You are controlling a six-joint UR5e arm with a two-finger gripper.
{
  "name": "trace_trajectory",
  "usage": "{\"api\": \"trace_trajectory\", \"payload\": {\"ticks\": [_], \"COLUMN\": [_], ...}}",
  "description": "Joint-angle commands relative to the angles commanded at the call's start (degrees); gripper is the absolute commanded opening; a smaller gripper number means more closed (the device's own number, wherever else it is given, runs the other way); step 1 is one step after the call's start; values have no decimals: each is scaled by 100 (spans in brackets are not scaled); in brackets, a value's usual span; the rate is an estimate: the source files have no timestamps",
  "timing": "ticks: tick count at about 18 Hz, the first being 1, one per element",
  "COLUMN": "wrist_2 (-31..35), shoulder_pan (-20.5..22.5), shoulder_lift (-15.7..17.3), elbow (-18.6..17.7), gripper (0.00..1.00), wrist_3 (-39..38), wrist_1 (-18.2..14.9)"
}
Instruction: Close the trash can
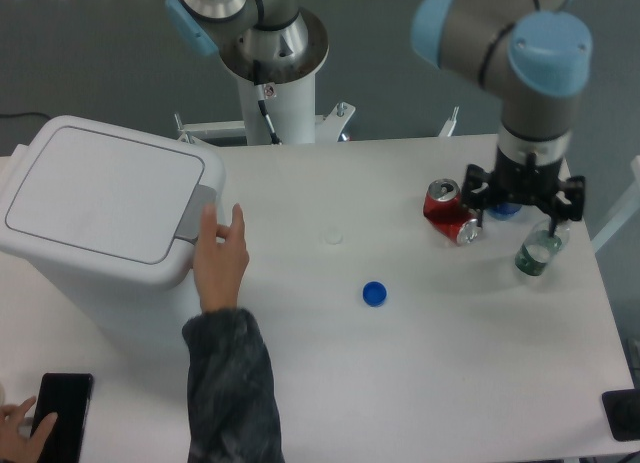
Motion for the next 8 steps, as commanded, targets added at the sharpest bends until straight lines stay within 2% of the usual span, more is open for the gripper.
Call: {"api": "trace_trajectory", "payload": {"ticks": [3,8], "wrist_2": [26,0], "shoulder_pan": [132,256], "shoulder_lift": [-176,-203], "elbow": [62,44], "gripper": [100,100], "wrist_3": [897,1022], "wrist_1": [-9,-44]}}
